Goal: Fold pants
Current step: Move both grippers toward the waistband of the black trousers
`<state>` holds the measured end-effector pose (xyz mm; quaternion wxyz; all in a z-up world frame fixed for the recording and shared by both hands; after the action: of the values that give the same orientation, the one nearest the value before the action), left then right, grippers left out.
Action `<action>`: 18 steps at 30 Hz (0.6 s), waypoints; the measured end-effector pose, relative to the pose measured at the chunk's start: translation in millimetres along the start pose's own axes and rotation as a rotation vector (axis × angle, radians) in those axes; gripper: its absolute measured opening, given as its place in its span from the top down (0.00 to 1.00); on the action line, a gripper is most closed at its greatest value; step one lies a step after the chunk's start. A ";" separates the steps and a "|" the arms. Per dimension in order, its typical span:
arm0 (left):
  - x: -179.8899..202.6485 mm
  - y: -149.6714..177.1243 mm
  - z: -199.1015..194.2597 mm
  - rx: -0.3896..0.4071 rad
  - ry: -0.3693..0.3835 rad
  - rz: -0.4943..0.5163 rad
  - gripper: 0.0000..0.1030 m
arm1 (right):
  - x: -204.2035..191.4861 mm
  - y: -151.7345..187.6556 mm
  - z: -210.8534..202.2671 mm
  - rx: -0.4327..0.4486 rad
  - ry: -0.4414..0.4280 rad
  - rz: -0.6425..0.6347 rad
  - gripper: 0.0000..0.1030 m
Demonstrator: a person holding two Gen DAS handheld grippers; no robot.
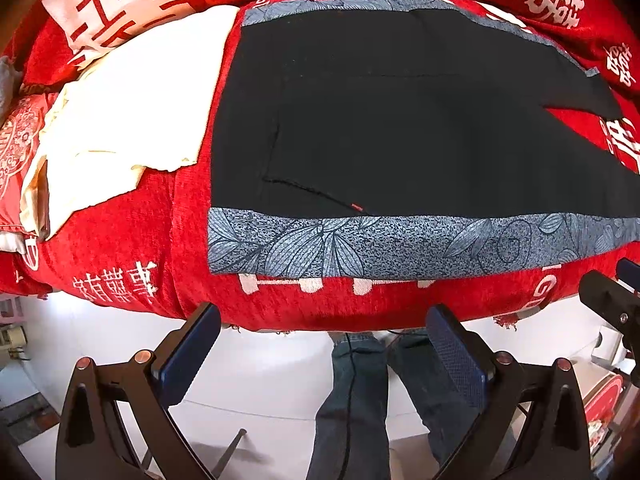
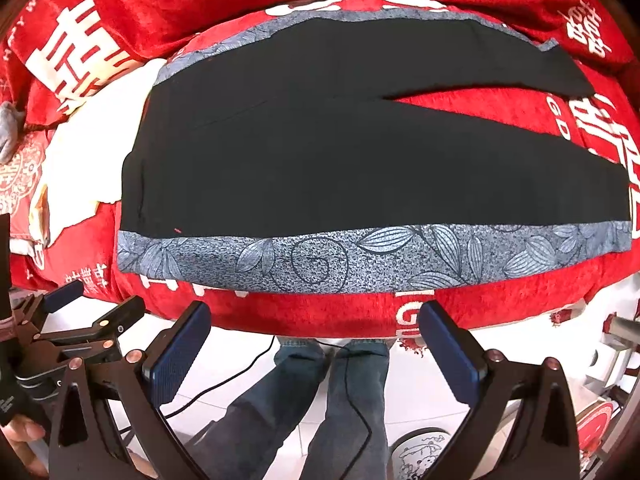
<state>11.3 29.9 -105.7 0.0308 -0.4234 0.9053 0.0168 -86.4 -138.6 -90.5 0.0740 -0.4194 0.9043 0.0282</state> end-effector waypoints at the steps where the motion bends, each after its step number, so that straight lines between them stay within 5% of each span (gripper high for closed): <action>1: 0.8 0.2 1.2 -0.004 -0.003 0.003 0.00 | 1.1 0.6 0.9 -0.003 0.000 0.002 0.00; 18: 12.7 3.3 9.3 -0.028 -0.010 0.020 0.00 | 21.0 2.7 6.5 -0.023 0.001 0.045 0.00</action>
<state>1.1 22.9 -115.8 0.0294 -0.4146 0.9090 0.0320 -101.2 -152.0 -100.3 0.0679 -0.4000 0.9131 0.0401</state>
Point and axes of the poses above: each gripper's, at about its wrist camera, not at the fingertips, and z roughly the way its jaws point, x to its right, y to its underside, the point moved 8 cm from there along z, roughly the way its jaws point, and after that the axes turned 7 degrees about z, right-handed, at the moved point
